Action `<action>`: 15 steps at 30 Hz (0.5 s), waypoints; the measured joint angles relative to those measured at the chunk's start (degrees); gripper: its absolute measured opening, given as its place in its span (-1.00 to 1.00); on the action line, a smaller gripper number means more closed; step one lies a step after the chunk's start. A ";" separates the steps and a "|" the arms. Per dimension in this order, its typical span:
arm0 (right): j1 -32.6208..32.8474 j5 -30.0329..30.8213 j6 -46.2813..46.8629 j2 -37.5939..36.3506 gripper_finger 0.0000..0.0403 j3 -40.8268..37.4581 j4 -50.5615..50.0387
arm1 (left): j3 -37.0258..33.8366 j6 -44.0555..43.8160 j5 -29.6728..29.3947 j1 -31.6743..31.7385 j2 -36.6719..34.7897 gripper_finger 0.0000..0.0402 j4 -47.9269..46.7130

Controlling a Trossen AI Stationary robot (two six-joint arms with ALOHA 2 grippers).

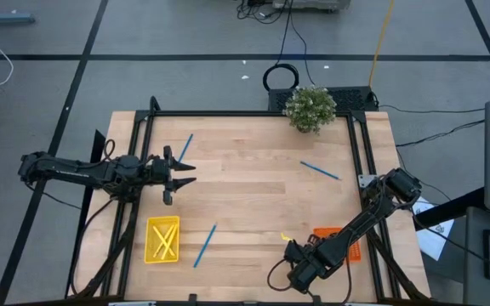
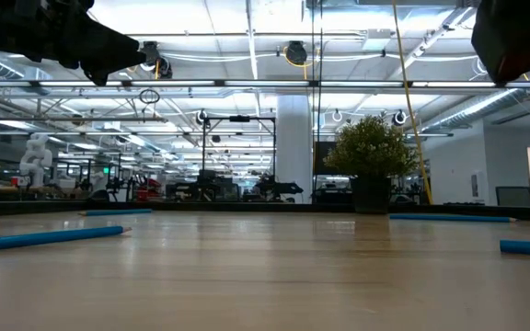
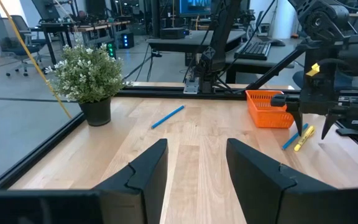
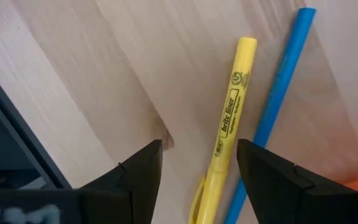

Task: Sort pens & pencils
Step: Put the yellow pen into the yellow bin

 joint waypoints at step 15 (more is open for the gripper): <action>0.02 -1.44 -0.60 1.75 -0.03 0.00 0.64 | 0.00 -0.24 0.00 0.00 0.01 -0.15 -0.04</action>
